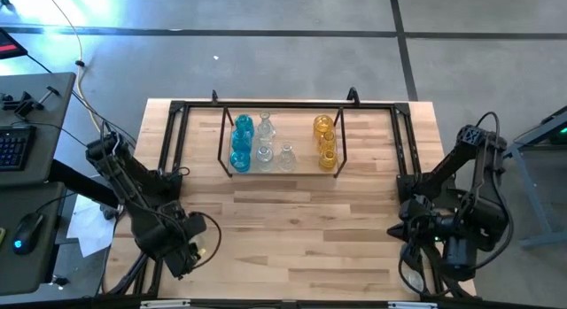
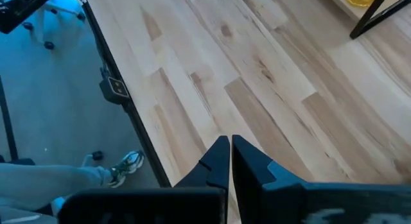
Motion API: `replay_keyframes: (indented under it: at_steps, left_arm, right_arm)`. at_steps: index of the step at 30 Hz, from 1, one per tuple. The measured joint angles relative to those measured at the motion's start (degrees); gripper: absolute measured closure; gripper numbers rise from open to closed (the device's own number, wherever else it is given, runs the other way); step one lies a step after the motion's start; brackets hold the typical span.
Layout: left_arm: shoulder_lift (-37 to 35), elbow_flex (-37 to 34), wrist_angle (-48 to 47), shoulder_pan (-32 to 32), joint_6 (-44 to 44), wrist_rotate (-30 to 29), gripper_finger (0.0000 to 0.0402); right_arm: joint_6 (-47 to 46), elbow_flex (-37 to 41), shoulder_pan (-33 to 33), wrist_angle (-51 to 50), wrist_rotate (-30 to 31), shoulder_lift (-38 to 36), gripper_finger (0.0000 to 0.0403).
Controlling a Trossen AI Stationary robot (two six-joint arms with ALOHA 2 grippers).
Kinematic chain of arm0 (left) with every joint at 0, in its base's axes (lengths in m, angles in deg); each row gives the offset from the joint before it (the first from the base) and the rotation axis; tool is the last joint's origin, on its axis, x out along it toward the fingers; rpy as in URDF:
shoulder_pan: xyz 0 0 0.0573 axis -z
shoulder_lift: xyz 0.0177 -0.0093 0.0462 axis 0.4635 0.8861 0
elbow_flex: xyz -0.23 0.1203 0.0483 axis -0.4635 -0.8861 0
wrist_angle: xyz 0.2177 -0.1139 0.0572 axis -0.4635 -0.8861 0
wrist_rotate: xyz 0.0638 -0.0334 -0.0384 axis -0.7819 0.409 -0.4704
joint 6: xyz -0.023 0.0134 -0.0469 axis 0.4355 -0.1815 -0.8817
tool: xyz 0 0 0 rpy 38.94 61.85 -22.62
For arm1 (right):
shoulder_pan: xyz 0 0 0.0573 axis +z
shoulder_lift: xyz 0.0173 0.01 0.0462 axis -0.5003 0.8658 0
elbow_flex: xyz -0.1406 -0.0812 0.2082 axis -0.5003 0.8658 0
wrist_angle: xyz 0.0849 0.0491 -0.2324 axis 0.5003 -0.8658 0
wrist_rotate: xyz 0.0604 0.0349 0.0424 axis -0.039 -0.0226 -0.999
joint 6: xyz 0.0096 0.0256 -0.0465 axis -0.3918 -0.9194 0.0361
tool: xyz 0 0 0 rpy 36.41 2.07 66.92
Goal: Sort vases onto shelf
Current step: Put the transparent vase on the shelf aligned with the other transparent vase
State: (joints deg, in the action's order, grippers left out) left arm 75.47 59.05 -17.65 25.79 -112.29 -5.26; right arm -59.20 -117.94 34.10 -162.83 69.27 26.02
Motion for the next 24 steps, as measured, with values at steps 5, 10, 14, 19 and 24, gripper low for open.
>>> replay_keyframes:
  at_steps: [5, 10, 14, 19, 24]
  left_arm:
    - [-1.4, 0.0, 2.2, 1.0, -0.8, 0.9, 0.0084]
    - [-4.3, 0.0, 4.7, 1.2, -5.2, 1.1, 0.0084]
    - [-5.6, 0.0, 8.3, 0.4, -5.0, 2.6, 0.0084]
    - [-5.7, 0.1, 20.2, -0.7, 2.6, 4.0, 0.0084]
    - [-5.1, 0.1, 23.4, -1.7, 12.6, 0.8, 0.0085]
  right_arm:
    - [0.0, 0.0, 0.0, 0.2, 0.8, 0.0, 0.0402]
    - [0.0, 0.0, 0.0, 0.2, 1.6, 0.0, 0.0402]
    - [0.0, 0.0, 0.0, -0.1, 1.6, 0.0, 0.0402]
    - [0.3, 0.0, 0.0, -0.3, 1.6, 0.0, 0.0402]
    - [0.1, 0.0, 0.0, -0.2, 1.7, 0.0, 0.0402]
